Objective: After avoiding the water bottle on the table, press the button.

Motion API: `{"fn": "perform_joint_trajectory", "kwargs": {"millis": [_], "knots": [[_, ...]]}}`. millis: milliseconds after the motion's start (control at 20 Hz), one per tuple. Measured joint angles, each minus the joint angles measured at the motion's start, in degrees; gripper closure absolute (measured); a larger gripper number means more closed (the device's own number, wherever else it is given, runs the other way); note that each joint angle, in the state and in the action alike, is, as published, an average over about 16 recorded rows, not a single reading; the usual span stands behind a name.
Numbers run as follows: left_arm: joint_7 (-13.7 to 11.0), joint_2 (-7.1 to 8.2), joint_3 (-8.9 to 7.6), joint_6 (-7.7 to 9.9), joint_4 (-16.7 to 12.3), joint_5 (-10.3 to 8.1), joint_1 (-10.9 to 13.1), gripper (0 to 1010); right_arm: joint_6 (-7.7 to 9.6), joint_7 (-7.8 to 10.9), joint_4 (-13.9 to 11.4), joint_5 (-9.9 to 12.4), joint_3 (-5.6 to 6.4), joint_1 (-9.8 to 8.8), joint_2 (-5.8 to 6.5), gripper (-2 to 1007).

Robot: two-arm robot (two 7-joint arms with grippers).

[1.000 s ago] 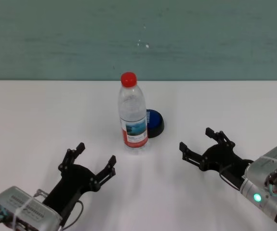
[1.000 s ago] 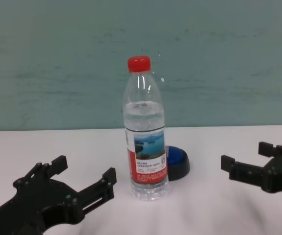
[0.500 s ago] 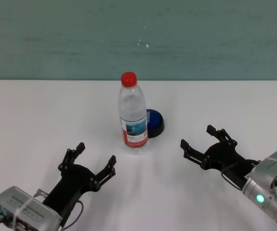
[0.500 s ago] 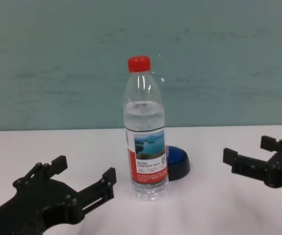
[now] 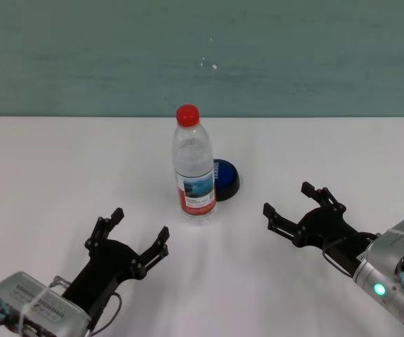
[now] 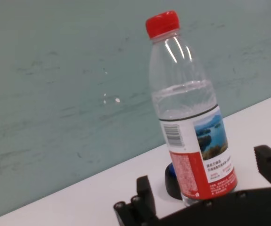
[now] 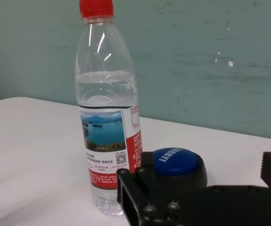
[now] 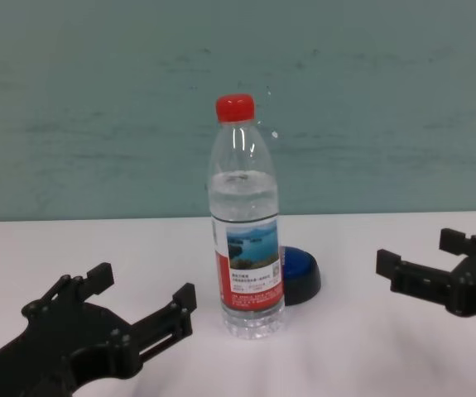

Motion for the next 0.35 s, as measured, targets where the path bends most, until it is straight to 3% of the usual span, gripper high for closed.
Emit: {"fn": "perform_joint_trajectory", "kwargs": {"millis": [350], "knots": [[0.0,0.00,0.00,0.00,0.0,0.00,0.0,10,0.00,-0.02,0.0,0.0,0.00,0.00,0.02,2]]}}
